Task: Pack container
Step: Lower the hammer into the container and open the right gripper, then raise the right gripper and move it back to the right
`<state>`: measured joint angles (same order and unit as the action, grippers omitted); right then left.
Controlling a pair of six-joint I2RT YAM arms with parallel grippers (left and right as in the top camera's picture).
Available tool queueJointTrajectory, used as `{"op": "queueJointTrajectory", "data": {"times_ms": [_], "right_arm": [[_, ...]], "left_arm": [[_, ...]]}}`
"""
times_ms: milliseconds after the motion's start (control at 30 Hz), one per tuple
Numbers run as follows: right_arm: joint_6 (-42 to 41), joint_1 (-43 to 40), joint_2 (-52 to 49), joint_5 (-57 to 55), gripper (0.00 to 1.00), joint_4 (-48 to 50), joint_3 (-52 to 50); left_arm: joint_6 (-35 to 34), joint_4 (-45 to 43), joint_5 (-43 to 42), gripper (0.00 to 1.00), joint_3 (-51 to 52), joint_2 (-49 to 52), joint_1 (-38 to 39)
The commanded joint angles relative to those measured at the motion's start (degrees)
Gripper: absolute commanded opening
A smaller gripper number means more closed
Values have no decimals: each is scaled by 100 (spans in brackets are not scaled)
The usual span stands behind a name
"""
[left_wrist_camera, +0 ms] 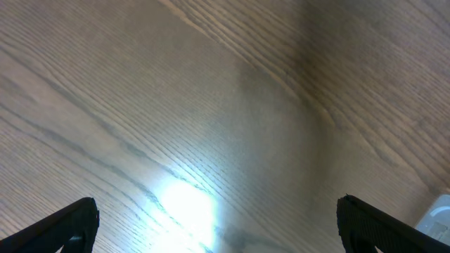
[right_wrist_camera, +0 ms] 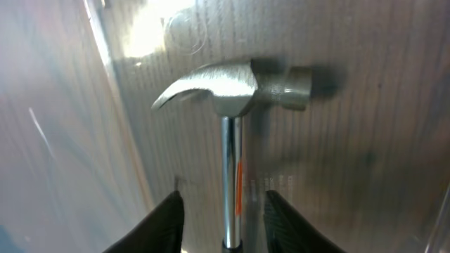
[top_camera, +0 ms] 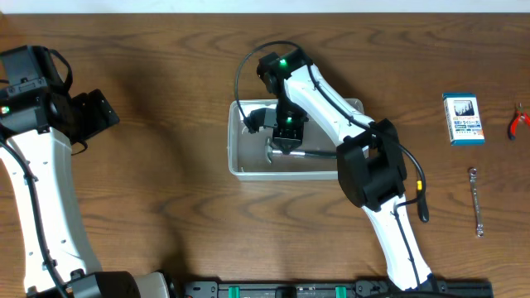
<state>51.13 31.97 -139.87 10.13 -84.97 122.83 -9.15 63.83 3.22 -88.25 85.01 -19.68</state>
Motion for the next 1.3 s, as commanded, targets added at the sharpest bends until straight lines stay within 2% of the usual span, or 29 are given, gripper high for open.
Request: {"op": "queueJointTrajectory", "data": {"times_ms": [0,267,400,600,633,667,900,1000,1133,1267], "right_arm": [[-33,31,0,81,41,-7,0],[-35,31,48,63,53,-201,17],[-50,28,157,-81,68,-262,20],[-142,24,601,-205,82,-297,42],[-142,24,750,-254,88,-302,42],[-146,24,866,-297,99,-304,42],[-870,-35,2044,-1397,99,-291,44],[-1095,-208,2566,-1488,99,-302,44],[-1803,-804,3187,-1727,99,-317,44],[-2736,-1899,3578,-1742,99,-363,44]], "left_arm": [[33,-2,48,98,-92,-46,-13],[33,-2,50,98,-92,-46,-13],[33,-2,48,98,-92,-46,-13],[33,-2,48,98,-92,-46,-13],[33,-2,48,98,-92,-46,-13],[33,-2,48,98,-92,-46,-13],[33,-2,50,98,-92,-46,-13],[33,-2,48,98,-92,-46,-13],[33,-2,48,98,-92,-46,-13],[33,-2,48,98,-92,-46,-13]]}}
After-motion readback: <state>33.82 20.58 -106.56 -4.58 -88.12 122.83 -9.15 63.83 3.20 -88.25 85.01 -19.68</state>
